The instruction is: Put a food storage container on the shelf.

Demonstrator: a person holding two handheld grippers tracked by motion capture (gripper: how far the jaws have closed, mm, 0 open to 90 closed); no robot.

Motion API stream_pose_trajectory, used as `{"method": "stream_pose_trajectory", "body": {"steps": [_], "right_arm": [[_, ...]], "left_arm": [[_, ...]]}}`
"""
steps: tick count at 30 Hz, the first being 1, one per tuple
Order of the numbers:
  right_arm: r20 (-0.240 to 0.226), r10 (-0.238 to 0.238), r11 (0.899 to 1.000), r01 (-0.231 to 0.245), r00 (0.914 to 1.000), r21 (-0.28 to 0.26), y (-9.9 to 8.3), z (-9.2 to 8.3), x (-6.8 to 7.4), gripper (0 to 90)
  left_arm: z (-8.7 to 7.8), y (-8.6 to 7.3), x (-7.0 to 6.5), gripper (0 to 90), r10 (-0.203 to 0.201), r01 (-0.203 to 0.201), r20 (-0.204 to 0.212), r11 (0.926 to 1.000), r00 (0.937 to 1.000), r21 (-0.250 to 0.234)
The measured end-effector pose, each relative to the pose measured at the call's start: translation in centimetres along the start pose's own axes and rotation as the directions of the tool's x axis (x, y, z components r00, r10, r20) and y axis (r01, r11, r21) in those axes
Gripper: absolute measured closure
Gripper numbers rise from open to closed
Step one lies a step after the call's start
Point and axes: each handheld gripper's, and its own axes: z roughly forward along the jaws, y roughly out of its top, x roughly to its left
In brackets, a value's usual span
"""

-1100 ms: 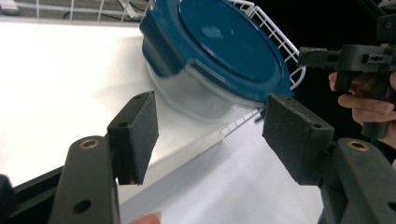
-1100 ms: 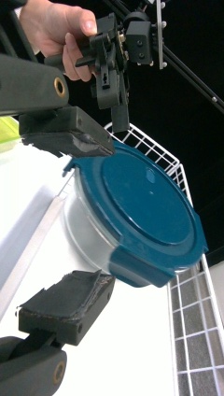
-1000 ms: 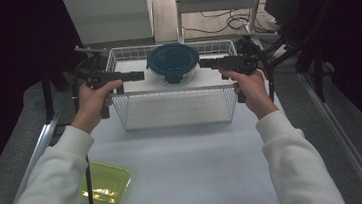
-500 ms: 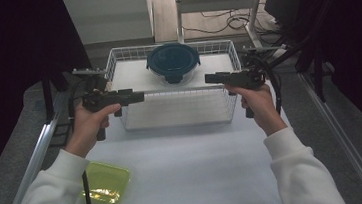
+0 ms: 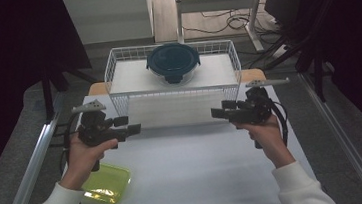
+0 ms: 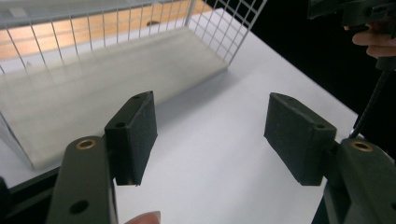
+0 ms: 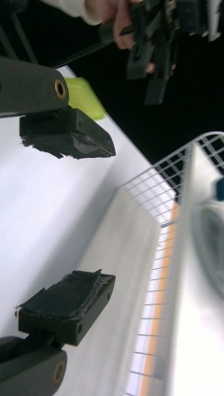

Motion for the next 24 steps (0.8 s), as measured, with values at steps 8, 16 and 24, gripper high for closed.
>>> {"method": "stream_pose_trajectory", "body": {"steps": [8, 16, 24], "right_arm": [[0.017, -0.03, 0.998, 0.029, 0.9994, 0.057, -4.5, -0.4, 0.9, 32.0], [0.043, -0.053, 0.991, 0.047, 0.9977, 0.123, -7.9, -0.5, 1.3, 32.1], [0.061, -0.05, 0.986, 0.04, 0.9968, 0.164, -10.2, -0.5, 1.0, 32.1]], "left_arm": [[0.3, -3.6, -0.9, 33.7, 0.029, -0.029, -0.016, 0.9983, 0.9994, 0.05], [1.1, -6.4, -0.9, 33.4, 0.064, -0.058, -0.043, 0.9902, 0.997, 0.127], [-0.1, -8.7, -1.2, 33.3, 0.091, -0.075, -0.094, 0.9845, 0.9914, 0.158]]}}
